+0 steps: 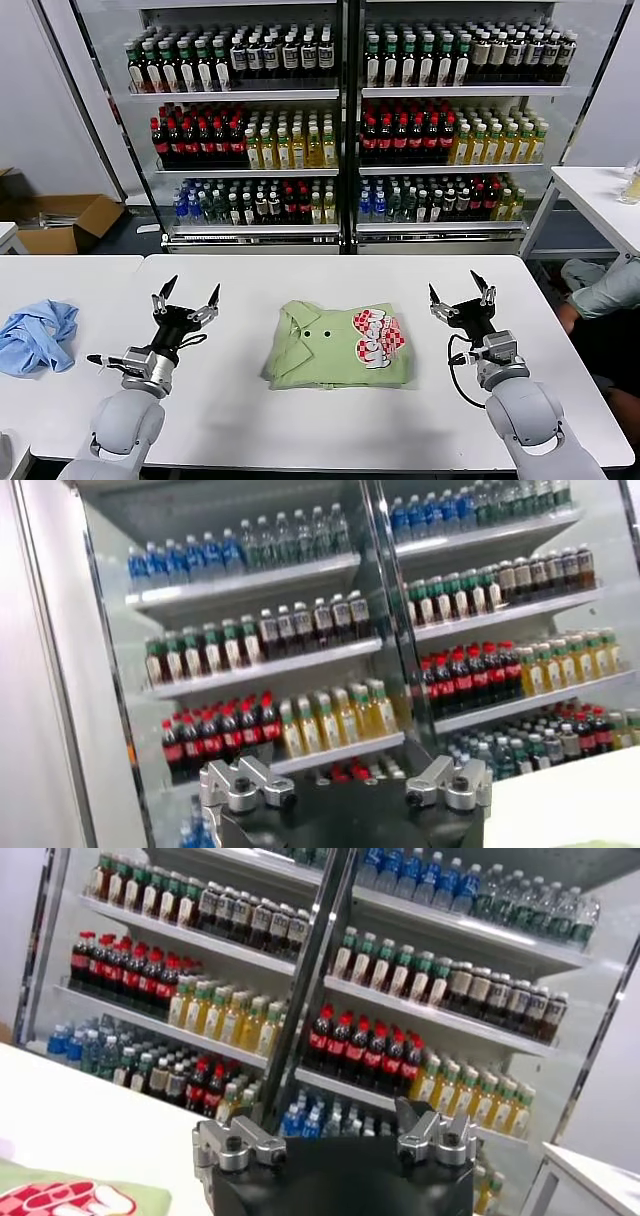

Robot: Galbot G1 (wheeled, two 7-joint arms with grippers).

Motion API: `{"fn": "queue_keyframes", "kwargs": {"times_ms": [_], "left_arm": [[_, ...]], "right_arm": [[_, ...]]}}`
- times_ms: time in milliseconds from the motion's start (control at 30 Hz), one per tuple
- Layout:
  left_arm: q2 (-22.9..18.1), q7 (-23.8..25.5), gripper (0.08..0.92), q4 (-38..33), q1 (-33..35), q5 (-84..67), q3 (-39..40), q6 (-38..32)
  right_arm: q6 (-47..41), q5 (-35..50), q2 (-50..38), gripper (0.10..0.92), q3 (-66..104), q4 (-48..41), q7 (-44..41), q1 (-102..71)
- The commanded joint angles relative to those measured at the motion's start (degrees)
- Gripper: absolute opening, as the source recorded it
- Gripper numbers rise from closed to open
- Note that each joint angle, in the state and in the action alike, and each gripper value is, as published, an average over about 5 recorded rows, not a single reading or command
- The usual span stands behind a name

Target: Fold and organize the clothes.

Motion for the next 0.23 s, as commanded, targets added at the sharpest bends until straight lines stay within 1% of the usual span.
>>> {"fn": "queue_keyframes", "kwargs": {"times_ms": [33, 233], "left_arm": [[-0.2, -0.5, 0.823, 0.2, -0.6, -3.6, 1.4, 3.9], [-0.7, -0.2, 0.822, 0.5, -0.2, -1.2, 1.6, 2.8]], "right_arm": [[1.0, -1.4, -0.1, 0.823, -0.6, 0.0, 0.4, -0.9], [1.4, -1.3, 0.5, 0.823, -1.1, -0.5, 0.7, 0.0]]}}
